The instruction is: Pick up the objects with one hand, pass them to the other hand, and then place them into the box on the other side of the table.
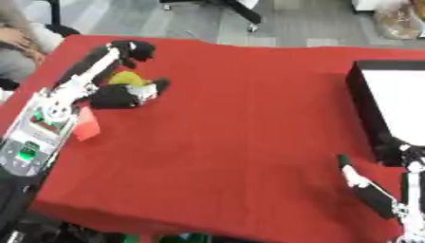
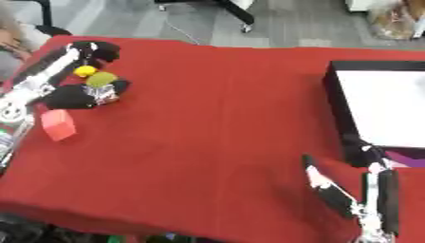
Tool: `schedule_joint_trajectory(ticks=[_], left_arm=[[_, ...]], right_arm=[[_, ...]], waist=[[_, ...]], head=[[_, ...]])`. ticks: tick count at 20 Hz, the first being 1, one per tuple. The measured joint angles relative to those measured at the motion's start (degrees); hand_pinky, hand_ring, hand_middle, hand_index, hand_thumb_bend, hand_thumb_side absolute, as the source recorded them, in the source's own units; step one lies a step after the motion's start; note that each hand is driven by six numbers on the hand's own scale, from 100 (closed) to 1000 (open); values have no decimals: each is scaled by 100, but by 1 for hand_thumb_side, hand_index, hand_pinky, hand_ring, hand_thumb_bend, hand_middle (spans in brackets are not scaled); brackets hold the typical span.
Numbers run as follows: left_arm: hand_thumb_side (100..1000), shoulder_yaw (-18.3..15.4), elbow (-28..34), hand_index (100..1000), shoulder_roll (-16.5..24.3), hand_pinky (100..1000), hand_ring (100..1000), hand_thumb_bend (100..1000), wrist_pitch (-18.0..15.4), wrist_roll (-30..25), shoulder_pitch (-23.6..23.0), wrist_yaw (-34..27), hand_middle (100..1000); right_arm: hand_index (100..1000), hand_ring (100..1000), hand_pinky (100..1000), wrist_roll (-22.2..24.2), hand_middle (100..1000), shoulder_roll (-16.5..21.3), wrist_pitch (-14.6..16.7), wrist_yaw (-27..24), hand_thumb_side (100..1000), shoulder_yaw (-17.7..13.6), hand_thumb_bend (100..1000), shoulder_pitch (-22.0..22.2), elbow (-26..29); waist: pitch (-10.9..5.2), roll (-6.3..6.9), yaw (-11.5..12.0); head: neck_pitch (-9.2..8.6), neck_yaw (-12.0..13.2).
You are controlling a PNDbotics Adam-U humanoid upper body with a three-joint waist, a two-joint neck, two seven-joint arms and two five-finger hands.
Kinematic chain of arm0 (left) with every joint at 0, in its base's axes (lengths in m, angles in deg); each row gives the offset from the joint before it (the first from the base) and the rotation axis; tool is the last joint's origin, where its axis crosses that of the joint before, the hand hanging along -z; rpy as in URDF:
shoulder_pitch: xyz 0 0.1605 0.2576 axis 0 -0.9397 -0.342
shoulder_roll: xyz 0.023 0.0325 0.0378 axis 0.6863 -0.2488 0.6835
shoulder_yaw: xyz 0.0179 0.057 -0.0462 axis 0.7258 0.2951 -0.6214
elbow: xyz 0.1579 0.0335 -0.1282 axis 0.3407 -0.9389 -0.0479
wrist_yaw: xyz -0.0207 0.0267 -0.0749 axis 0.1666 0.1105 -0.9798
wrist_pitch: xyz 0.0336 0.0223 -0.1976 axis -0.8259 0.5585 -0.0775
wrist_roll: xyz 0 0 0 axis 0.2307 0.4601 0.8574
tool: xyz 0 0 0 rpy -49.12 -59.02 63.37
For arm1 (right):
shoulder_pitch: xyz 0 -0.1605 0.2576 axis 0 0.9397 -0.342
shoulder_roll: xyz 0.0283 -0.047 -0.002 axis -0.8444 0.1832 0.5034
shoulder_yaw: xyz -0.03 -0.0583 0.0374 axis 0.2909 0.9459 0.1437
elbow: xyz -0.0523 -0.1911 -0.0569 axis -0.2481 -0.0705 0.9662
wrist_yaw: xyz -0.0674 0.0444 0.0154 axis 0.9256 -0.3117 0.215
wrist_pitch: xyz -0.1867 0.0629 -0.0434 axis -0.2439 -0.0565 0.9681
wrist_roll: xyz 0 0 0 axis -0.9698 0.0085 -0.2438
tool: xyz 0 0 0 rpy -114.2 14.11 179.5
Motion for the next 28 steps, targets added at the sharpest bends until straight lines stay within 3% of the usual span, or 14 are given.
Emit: schedule_joint_trajectory(ticks=[3,6,8,11,20,28], left_arm=[[522,-44,-464,902,468,830,765,558,279,-244,-38,329,764],[510,-46,-1089,910,1212,847,786,578,317,-680,220,1415,788],[476,-85,-1438,910,1376,851,794,578,208,-949,358,2060,794],[433,-110,-1827,912,1394,856,804,588,59,-1149,543,2567,803],[444,-26,-2419,904,1243,850,796,578,-355,-1852,749,2319,791],[387,35,-2596,882,1132,842,775,528,-350,-2174,732,2304,765]], right_arm=[[753,560,556,-8,551,1,9,6,377,-1,541,8,-5],[753,560,556,0,551,-6,18,6,377,11,541,4,-5],[753,560,556,5,551,-9,23,5,376,12,541,1,-5],[753,559,556,11,551,-10,27,1,376,12,541,2,-5],[753,559,557,19,551,-17,35,-12,378,23,539,-1,-5],[753,560,557,20,551,-34,36,-14,378,43,538,-25,-5]], waist=[[-16,-5,-37],[-16,-132,-126],[-16,-131,-126],[-16,-134,-133],[-16,-133,-166],[-16,-136,-173]], head=[[0,-14],[0,27],[0,43],[0,45],[0,46],[0,46]])
